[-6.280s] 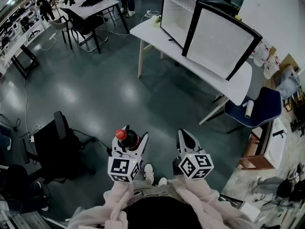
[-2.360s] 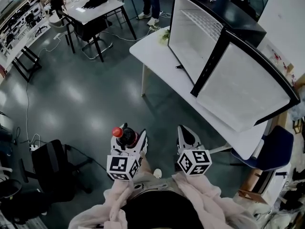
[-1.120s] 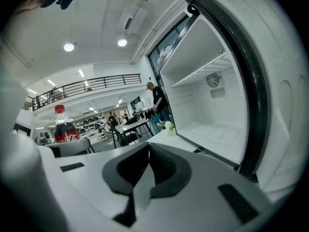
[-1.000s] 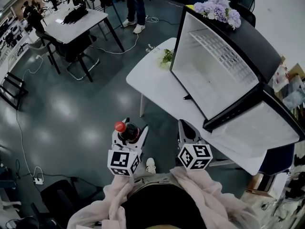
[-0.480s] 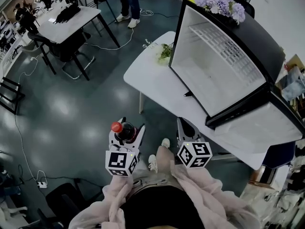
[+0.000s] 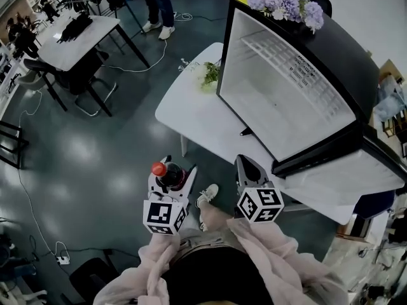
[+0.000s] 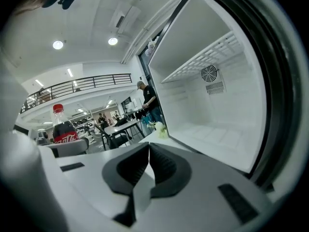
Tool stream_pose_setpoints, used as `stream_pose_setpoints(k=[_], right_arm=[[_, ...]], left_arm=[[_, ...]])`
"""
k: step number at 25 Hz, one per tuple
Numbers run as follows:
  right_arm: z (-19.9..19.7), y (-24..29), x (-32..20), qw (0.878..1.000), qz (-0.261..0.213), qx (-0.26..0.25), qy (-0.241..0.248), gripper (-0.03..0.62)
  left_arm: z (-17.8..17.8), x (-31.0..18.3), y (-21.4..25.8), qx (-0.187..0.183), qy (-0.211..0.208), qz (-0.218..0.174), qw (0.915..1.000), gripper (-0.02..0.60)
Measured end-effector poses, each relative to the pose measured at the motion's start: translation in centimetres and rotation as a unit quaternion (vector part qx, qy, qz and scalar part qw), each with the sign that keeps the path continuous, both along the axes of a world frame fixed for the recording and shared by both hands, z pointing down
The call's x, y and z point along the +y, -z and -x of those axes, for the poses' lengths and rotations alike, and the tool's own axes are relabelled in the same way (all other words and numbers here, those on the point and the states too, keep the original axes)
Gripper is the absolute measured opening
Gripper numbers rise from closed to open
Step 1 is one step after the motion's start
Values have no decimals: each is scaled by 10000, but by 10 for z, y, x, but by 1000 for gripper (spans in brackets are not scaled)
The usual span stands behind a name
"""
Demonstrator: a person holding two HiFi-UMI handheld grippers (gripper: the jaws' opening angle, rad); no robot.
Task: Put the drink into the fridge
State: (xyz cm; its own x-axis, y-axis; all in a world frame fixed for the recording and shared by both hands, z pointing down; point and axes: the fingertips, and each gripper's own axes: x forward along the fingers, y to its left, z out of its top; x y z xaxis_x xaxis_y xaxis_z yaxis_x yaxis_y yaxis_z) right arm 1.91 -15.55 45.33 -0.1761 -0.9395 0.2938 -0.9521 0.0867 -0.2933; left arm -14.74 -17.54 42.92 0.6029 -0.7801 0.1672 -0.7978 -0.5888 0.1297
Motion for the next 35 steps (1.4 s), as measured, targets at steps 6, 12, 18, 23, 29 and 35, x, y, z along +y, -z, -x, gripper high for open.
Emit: stream_pose_setpoints(k=[6, 12, 18, 23, 29, 35], right_arm=[[-20, -4, -33, 9997, 63, -7, -229, 12], [-36, -7, -66, 9990, 121, -24, -436, 12], [-53, -12, -97, 9978, 179, -48, -635, 12], [-66, -13, -123, 9970, 158, -95, -750, 12], [-81, -13, -137, 9950, 171, -151, -969, 12], [-102, -15, -147, 9922, 144, -176, -1225, 12]], left_arm=[[-25, -40, -1, 15, -311, 29, 9995, 319], [-45, -81, -4, -26, -570, 72, 9983, 319], [-68, -117, -3, -74, -868, 30, 9962, 319], [-88, -145, -1, -85, -1068, -2, 9942, 319], [-115, -161, 1, -108, -1415, 11, 9899, 319], [-144, -174, -5, -145, -1758, 38, 9843, 319]])
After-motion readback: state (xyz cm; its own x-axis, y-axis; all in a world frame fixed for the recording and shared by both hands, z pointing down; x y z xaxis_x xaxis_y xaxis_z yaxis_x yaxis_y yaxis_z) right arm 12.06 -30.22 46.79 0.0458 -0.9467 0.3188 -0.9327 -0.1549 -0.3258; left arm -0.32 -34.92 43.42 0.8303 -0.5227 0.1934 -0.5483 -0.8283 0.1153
